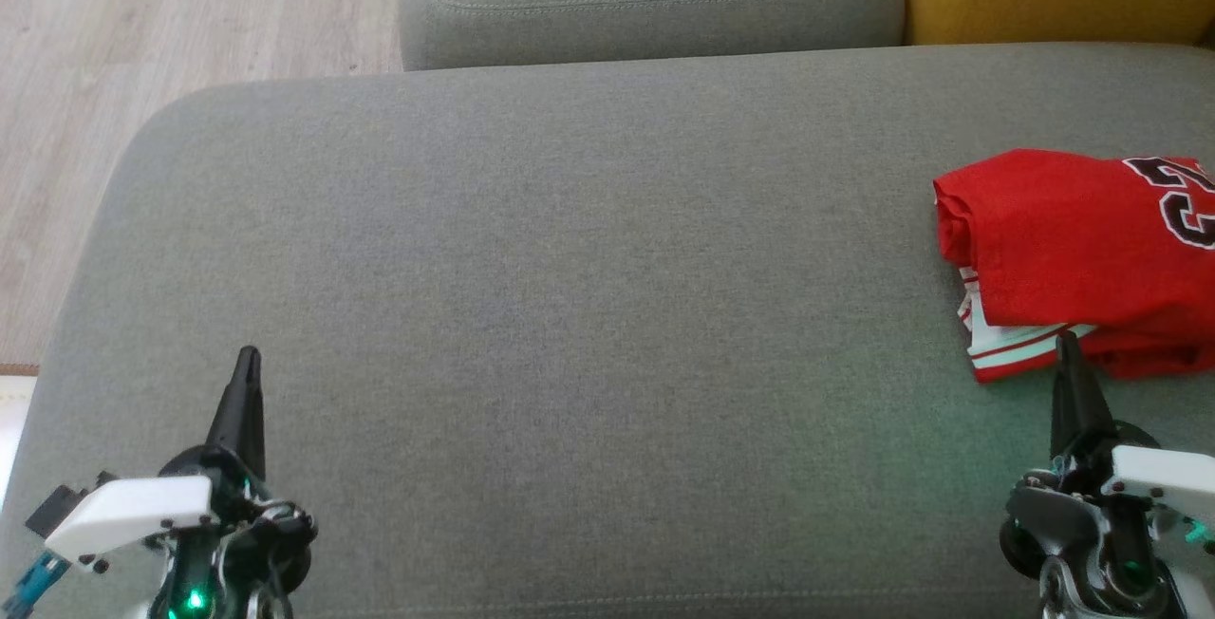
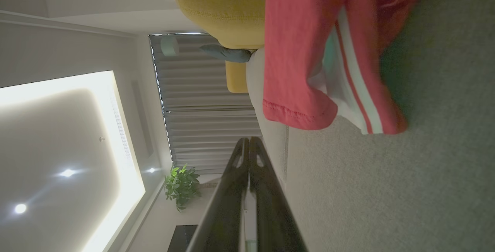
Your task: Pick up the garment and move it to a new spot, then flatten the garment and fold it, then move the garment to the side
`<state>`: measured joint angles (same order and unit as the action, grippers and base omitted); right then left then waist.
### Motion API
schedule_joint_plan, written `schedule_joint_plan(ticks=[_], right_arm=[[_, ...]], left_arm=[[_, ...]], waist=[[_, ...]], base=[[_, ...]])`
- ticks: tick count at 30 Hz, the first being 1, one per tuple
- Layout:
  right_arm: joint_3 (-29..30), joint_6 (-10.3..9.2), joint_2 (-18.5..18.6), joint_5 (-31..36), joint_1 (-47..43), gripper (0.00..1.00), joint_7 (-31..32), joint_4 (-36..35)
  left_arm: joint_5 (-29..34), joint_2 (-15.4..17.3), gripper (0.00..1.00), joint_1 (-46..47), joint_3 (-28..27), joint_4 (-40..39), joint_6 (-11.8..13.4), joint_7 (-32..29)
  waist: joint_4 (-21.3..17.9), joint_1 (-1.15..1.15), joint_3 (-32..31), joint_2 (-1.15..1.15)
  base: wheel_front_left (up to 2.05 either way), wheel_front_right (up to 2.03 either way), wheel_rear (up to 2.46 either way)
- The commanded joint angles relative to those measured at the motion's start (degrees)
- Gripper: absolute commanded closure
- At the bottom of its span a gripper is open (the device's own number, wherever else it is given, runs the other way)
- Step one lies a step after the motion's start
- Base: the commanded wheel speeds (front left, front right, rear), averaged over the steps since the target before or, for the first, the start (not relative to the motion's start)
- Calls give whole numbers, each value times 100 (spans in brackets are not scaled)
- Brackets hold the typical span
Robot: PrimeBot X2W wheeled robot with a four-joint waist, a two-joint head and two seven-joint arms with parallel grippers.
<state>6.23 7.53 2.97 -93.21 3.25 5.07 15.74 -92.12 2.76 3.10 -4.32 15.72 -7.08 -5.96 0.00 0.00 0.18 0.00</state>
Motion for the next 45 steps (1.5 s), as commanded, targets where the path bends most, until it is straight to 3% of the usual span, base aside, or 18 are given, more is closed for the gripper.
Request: schedule_joint_plan(ticks=[1, 45], right_arm=[[-100, -4, 85, -2, 281, 100, 38, -178], [-40, -4, 42, 48, 286, 100, 86, -175]], left_arm=[[-29, 36, 100, 306, -191, -167, -41, -29], [-14, 24, 100, 308, -208, -167, -41, -44]], waist=[[0, 0, 0, 0], [0, 0, 0, 0]], base=[[0, 0, 0], [0, 0, 0]])
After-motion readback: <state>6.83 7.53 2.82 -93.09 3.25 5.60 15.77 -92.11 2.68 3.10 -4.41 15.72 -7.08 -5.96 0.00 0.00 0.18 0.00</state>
